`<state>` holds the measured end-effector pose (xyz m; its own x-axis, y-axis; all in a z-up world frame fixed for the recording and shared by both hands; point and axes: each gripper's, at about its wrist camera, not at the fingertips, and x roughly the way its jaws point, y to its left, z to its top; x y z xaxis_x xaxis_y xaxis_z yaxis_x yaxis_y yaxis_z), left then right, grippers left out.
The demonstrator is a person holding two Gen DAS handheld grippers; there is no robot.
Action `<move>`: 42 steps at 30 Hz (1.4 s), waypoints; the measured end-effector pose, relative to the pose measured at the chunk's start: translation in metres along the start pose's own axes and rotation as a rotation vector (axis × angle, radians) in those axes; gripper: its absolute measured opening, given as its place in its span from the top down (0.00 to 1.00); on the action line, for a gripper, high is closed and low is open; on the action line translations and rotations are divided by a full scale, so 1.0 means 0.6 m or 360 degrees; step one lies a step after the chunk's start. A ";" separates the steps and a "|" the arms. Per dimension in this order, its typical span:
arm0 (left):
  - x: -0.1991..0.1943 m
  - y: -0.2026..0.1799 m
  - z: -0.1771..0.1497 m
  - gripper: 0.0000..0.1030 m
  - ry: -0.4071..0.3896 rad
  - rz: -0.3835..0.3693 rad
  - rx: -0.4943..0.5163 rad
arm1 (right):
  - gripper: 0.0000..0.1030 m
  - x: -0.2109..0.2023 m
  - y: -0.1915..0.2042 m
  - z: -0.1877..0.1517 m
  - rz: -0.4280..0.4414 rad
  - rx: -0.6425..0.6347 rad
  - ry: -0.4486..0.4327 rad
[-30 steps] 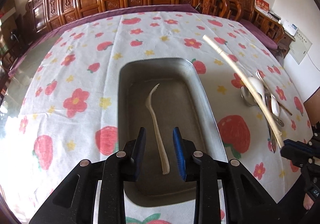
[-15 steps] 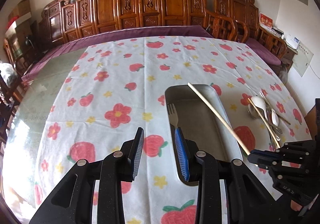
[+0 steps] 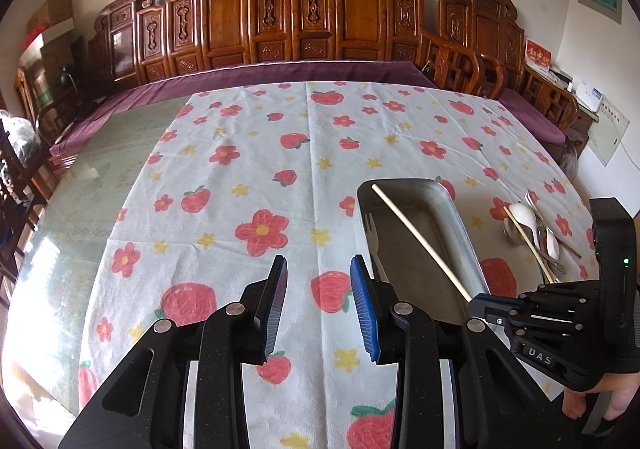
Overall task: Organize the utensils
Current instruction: 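Lower the chopstick into the tray and open the right gripper, then return the right gripper to the pile and grasp another wooden chopstick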
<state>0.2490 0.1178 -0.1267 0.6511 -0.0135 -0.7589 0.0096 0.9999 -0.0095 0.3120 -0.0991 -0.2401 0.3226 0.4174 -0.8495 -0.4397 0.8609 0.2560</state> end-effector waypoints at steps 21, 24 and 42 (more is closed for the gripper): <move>-0.020 -0.081 -0.006 0.64 -0.0052 -0.0057 0.0096 | 0.93 -0.117 -0.075 -0.038 -0.0010 -0.0117 -0.0268; -0.016 -0.110 -0.009 0.64 -0.0052 -0.0089 0.0123 | 0.93 -0.138 -0.120 -0.055 -0.0095 -0.0125 -0.0291; 0.034 -0.254 -0.047 0.63 0.0011 -0.0235 0.0242 | 0.79 -0.070 -0.292 -0.099 -0.0278 -0.0042 -0.0210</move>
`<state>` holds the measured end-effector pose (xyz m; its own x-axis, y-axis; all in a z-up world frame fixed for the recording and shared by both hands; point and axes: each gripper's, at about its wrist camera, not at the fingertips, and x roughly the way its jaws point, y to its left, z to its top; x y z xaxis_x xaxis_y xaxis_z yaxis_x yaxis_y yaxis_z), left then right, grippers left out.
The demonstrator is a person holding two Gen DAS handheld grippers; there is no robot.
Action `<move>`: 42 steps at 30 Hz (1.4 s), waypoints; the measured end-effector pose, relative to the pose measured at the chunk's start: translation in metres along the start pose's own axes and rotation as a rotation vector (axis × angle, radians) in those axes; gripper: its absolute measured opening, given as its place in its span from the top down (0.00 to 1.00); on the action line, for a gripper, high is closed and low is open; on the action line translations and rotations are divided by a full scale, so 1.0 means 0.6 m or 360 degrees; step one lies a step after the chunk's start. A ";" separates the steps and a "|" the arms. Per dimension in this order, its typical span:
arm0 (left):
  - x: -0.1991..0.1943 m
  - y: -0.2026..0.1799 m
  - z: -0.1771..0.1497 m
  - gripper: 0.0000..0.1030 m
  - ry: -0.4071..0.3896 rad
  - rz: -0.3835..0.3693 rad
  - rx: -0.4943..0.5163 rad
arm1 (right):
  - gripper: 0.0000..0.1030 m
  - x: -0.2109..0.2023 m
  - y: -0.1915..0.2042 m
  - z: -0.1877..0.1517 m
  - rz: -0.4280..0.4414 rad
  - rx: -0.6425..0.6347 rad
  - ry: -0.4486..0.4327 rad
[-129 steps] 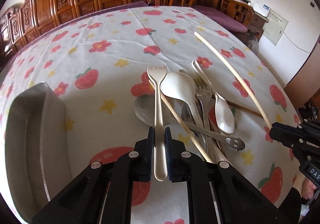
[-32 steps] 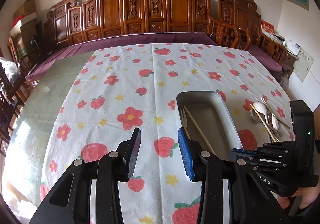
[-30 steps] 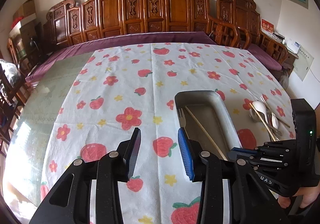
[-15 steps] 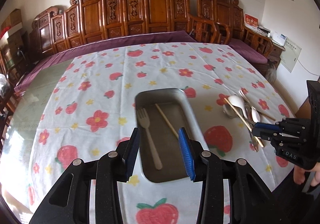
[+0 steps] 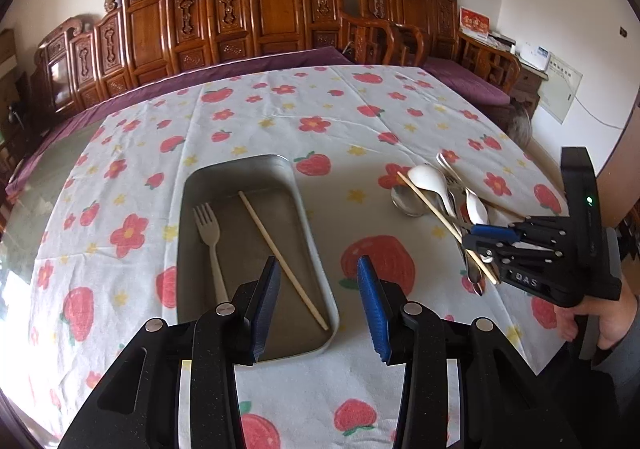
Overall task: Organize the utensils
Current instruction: 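Return the right gripper to the pile and grasp another wooden chopstick, then grasp a silver spoon by its handle with the left gripper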
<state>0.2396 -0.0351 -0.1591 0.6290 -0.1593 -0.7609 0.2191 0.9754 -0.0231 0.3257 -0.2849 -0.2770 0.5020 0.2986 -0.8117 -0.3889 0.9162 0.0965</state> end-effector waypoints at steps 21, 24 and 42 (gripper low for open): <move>0.030 -0.069 -0.012 0.63 0.0075 -0.0030 0.0059 | 0.94 -0.010 -0.019 0.023 0.0084 0.0080 -0.0051; 0.036 -0.086 -0.009 0.63 0.0086 -0.0049 0.0081 | 0.94 -0.047 -0.028 0.021 0.0060 0.0061 -0.0075; 0.119 -0.179 0.031 0.63 0.0150 -0.0089 0.0079 | 0.94 -0.138 -0.149 -0.045 -0.0053 0.0225 -0.0121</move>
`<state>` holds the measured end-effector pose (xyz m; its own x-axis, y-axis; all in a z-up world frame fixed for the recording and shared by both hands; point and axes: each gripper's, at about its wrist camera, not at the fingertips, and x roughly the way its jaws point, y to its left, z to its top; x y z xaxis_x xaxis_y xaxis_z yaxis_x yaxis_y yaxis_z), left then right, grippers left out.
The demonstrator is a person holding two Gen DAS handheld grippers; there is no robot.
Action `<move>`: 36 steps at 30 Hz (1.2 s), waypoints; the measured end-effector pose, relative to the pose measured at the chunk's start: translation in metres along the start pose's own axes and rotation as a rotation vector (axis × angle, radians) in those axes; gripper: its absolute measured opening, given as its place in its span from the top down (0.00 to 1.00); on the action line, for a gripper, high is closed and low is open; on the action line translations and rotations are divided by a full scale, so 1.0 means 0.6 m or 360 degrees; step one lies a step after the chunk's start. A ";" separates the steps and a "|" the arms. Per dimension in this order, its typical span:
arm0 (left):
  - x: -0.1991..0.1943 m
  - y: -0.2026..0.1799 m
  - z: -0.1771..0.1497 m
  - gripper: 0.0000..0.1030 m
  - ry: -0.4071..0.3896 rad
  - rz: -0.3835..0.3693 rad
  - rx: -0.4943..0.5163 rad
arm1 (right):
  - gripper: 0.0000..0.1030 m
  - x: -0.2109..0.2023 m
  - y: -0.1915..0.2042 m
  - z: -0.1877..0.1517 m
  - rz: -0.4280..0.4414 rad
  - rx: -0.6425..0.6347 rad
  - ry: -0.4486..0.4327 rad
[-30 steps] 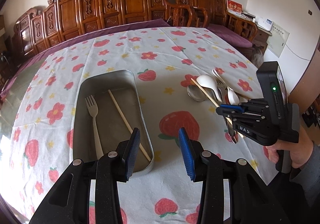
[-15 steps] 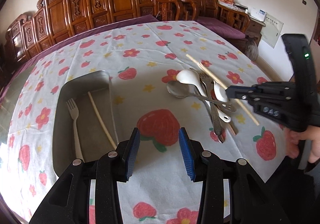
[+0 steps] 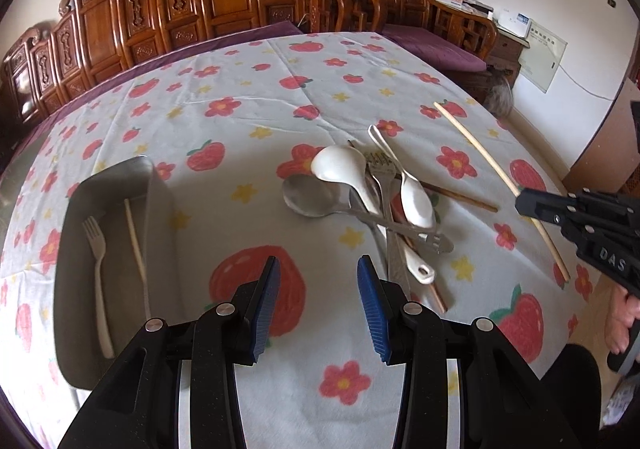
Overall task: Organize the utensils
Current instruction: 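Grasp a silver spoon by its handle with the left gripper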
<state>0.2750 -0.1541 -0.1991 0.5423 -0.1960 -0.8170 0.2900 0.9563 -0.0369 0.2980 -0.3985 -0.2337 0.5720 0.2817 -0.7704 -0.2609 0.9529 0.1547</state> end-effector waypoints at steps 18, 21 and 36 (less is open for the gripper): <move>0.126 0.025 0.073 0.63 0.0064 0.0148 -0.0225 | 0.94 0.019 -0.047 -0.006 -0.0016 0.0106 0.0026; 0.144 0.037 0.075 0.63 0.0102 0.0127 -0.0274 | 0.94 0.020 -0.046 -0.008 -0.0015 0.0108 0.0031; 0.161 0.040 0.079 0.87 0.0066 0.0061 -0.0310 | 0.94 0.025 -0.049 -0.012 -0.0008 0.0124 0.0047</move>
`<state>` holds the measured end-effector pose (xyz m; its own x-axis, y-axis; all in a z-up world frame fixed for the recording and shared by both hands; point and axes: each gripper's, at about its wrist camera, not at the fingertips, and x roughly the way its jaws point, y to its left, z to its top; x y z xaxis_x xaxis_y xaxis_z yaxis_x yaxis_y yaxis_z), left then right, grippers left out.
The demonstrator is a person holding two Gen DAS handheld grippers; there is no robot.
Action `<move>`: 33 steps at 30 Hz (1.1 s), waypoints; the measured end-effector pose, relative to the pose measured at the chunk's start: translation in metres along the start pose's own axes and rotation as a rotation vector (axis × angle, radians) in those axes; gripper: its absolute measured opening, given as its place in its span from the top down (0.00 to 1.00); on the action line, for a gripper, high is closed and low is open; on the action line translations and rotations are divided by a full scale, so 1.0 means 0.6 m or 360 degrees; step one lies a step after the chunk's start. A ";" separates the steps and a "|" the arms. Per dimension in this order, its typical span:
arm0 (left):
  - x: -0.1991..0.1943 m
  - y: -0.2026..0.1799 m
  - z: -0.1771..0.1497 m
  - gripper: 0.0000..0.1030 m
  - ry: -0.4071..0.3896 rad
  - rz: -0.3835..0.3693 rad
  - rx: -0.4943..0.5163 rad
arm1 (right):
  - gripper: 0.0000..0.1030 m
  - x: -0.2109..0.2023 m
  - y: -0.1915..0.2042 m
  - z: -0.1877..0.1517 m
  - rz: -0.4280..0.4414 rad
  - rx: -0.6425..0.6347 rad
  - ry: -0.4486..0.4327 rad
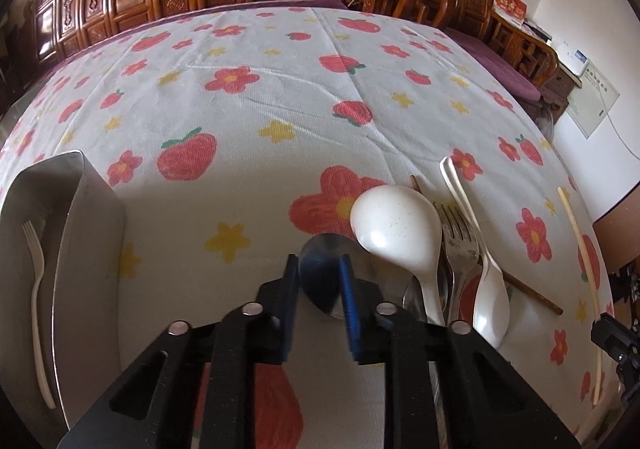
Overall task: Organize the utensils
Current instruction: 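Grasp a silver spoon by its handle with the left gripper, then carry the silver spoon into the tray and open the left gripper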
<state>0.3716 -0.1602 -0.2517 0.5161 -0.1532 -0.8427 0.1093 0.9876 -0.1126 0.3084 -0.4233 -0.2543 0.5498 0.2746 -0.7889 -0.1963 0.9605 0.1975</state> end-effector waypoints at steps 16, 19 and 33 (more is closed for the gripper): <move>-0.128 0.027 0.023 0.99 -0.0186 -0.0078 0.0074 | 0.94 -0.012 0.036 0.003 0.0019 -0.0078 -0.0020; -0.163 0.031 0.030 0.99 -0.0234 -0.0062 0.0084 | 0.94 -0.021 0.050 0.005 0.0030 -0.0104 -0.0040; -0.284 0.087 0.040 0.99 -0.0363 0.0061 0.0119 | 0.94 -0.035 0.148 0.020 0.0103 -0.0234 -0.0077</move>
<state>0.3096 -0.0832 -0.1016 0.6988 -0.1277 -0.7039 0.1439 0.9889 -0.0365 0.2894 -0.3432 -0.2131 0.5698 0.3410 -0.7477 -0.3474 0.9245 0.1570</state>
